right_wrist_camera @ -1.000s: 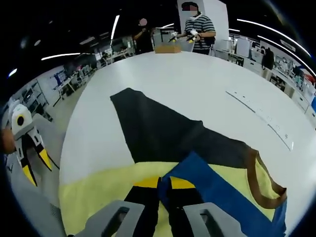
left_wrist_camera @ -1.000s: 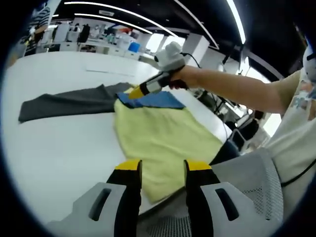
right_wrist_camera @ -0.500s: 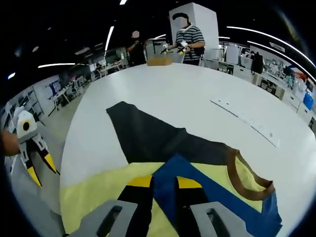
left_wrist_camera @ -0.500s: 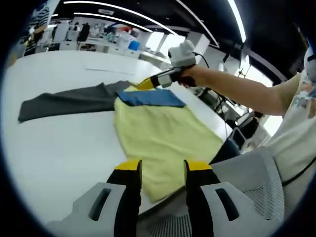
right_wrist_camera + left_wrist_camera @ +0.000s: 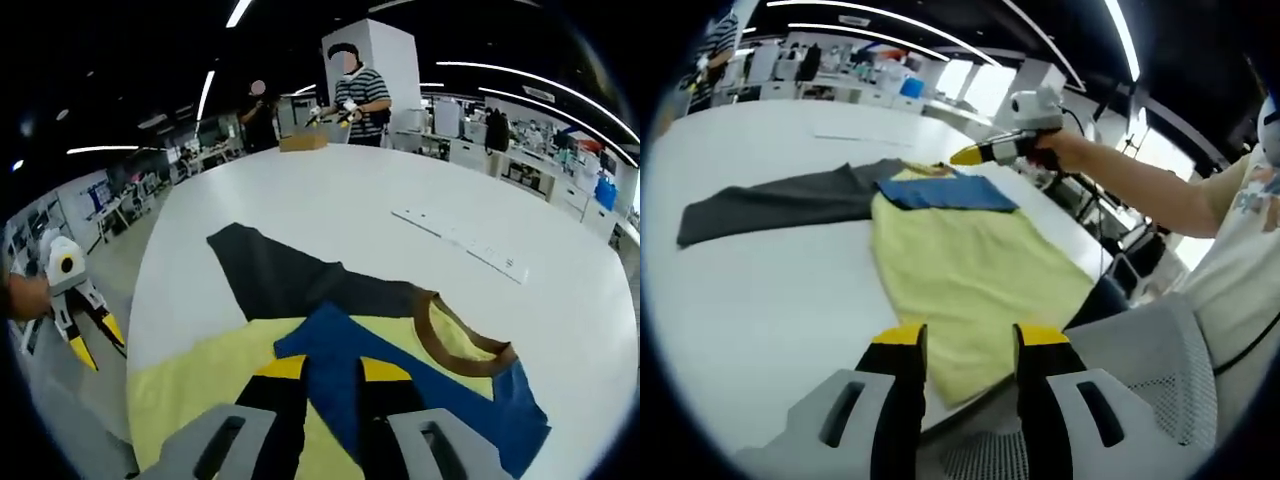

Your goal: Fold the garment on the visible template until the final outline fits inside the template.

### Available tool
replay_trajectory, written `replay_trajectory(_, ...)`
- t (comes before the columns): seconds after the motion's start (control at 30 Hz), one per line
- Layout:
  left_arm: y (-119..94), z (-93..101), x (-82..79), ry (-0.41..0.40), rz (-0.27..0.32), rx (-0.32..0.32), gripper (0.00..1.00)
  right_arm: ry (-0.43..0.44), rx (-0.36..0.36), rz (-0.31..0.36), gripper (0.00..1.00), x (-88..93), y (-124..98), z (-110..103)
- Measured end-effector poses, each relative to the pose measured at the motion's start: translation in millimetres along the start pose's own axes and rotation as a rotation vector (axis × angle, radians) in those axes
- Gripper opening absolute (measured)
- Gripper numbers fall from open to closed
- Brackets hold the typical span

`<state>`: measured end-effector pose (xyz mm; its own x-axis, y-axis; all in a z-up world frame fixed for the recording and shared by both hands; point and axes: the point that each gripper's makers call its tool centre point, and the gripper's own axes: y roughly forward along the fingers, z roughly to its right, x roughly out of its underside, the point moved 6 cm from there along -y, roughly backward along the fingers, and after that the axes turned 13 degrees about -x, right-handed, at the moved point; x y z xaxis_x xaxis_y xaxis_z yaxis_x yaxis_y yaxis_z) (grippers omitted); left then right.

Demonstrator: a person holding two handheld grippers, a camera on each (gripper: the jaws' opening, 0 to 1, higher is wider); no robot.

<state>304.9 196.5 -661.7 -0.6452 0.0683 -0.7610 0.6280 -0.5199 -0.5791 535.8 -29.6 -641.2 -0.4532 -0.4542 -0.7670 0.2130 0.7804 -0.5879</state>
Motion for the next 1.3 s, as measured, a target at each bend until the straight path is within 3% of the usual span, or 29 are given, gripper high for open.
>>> replay_trajectory(0.77,1.2,-4.4,-3.4,0.01,0.005,-0.033,0.31,0.063,0.065,0.023,0.18,57.8,-67.4,0.9)
replay_trajectory(1.3,3.4,-8.9,-15.8,0.022,0.01,-0.062,0.31,0.082,0.072,0.044,0.19,84.2,-94.1,-13.0)
